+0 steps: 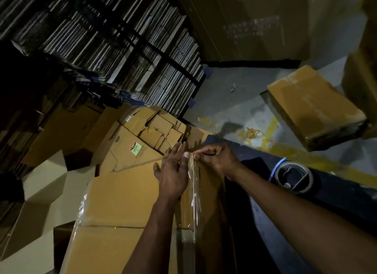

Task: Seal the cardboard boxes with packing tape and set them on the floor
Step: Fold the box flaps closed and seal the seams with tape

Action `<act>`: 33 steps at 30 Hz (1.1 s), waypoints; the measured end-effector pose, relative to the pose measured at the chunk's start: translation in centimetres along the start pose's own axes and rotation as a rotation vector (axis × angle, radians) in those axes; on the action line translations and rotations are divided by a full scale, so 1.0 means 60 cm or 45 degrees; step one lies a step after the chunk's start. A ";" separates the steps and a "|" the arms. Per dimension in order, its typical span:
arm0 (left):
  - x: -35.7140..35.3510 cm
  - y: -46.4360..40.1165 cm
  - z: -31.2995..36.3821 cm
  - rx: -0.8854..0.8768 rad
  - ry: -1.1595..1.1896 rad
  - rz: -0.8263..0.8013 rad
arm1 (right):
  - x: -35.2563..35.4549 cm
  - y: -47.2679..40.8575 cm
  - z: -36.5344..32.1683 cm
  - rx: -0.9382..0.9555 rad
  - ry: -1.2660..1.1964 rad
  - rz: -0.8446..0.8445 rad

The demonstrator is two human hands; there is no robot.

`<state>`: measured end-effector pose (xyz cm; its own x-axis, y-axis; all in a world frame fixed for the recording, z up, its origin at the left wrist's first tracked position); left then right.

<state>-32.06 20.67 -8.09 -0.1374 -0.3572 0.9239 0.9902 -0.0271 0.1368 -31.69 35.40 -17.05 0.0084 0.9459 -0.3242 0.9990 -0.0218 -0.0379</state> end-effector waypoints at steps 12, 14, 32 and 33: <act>0.008 0.012 -0.007 -0.077 0.038 -0.016 | -0.069 0.053 -0.042 0.462 0.565 -0.253; 0.012 0.019 -0.008 -0.130 -0.010 0.005 | -0.069 0.047 -0.024 0.569 0.703 -0.316; 0.095 0.397 -0.125 0.149 0.262 0.244 | -0.132 0.183 -0.038 1.249 1.444 -0.802; 0.095 0.420 -0.132 0.162 0.283 0.241 | -0.130 0.181 -0.040 1.238 1.436 -0.819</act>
<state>-7.70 10.56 -2.19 0.0716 -0.5402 0.8385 0.9848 0.1715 0.0263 -20.82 28.57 -12.64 0.0854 0.6134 0.7852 0.4503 0.6792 -0.5795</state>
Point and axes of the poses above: each hand's wrist, its own y-axis away from the middle knuckle, its own x-axis out of the back of the hand, z = x × y, the point moved 6 cm from there along -y, towards the middle knuckle, and after that the axes turned 11 degrees about x, right-handed, at the moved point
